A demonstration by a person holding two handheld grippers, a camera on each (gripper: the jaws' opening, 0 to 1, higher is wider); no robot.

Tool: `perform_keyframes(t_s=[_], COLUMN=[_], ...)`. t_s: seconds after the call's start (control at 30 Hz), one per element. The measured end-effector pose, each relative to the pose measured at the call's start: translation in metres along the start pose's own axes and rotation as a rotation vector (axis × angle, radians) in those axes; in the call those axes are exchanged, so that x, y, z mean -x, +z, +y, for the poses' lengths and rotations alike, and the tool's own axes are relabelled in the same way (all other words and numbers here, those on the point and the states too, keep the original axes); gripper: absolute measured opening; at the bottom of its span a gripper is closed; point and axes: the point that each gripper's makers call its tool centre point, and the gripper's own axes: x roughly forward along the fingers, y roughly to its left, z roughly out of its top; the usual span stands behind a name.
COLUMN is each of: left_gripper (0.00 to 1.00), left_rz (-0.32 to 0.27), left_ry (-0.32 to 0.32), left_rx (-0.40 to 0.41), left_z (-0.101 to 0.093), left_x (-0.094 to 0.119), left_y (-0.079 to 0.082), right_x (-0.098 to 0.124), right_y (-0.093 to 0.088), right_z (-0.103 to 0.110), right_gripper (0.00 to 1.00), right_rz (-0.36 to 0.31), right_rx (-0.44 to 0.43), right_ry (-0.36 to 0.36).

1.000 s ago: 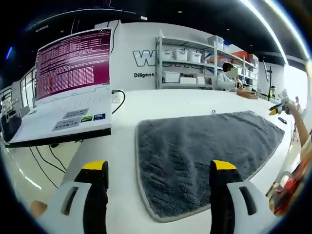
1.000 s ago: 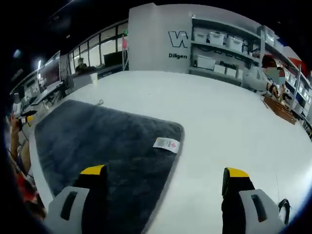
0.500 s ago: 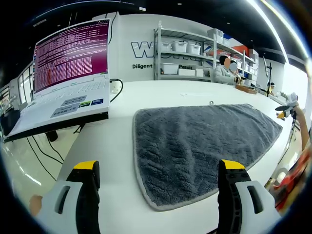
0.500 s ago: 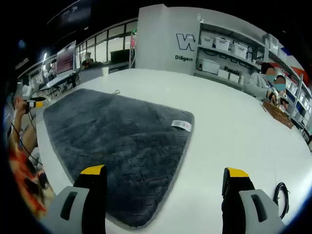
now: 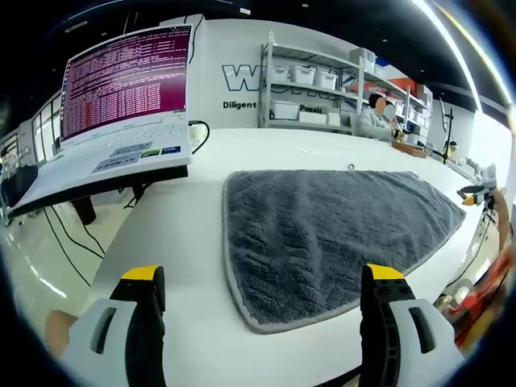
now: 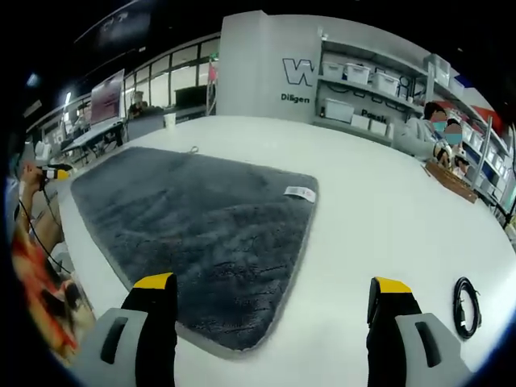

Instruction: Open the folded towel by lifting each exposed corner and separating the folded layers until the towel lies flat within the target outline without major curled edges

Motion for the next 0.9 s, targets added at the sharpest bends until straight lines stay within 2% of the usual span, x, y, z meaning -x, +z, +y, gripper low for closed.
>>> perform_keyframes(t_s=[0.3,0.6,0.9], left_gripper=[0.99,0.99,0.99], left_rz=[-0.002,0.008,0.012], left_ry=[-0.002,-0.028,-0.029], left_rx=[0.003,-0.022,-0.017], left_z=[-0.003,-0.018,-0.021], left_x=[0.001,-0.001,-0.001], left_y=[0.002,0.005,0.004], right_x=[-0.002,-0.003,0.0], right_y=[0.01,0.007,0.002], right_z=[0.008,0.01,0.004], right_gripper=[0.99,0.99,0.99], right_rz=[-0.008,0.015,0.023], right_rx=[0.034,0.046,0.05], right_ry=[0.011,0.017,0.003])
